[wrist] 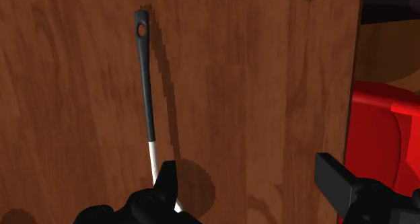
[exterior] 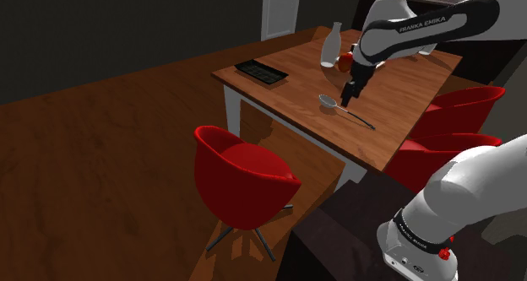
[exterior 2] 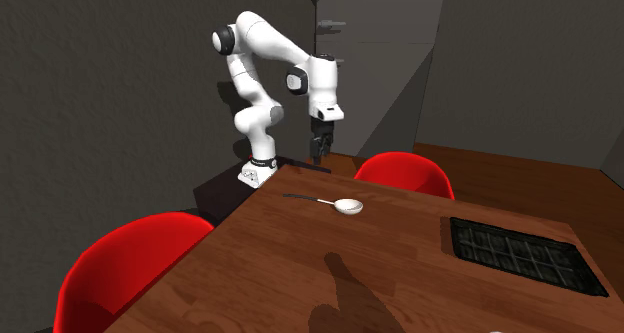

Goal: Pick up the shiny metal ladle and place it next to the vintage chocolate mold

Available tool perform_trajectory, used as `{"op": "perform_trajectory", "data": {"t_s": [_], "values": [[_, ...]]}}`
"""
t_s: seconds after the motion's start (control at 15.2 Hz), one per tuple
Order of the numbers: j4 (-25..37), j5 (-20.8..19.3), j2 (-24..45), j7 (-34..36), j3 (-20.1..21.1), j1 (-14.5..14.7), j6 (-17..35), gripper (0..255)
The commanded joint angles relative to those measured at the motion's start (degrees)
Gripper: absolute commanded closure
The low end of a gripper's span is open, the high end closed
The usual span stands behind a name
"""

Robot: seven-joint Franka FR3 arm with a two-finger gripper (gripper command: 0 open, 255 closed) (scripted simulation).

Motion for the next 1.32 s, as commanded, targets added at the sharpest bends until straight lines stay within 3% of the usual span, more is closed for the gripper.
{"op": "perform_trajectory", "data": {"t_s": [0.0, 0.4, 0.92, 1.25], "values": [[0.7, -0.9, 3.7, -1.1, -1.2, -0.6, 3.4, 0], [5.0, -2.0, 15.4, -4.9, -4.5, -2.2, 12.1, 0], [3.3, -1.2, 20.2, -5.8, -5.2, -2.3, 18.6, 0], [3.3, -1.2, 20.2, -5.8, -5.2, -2.4, 18.6, 0]]}}
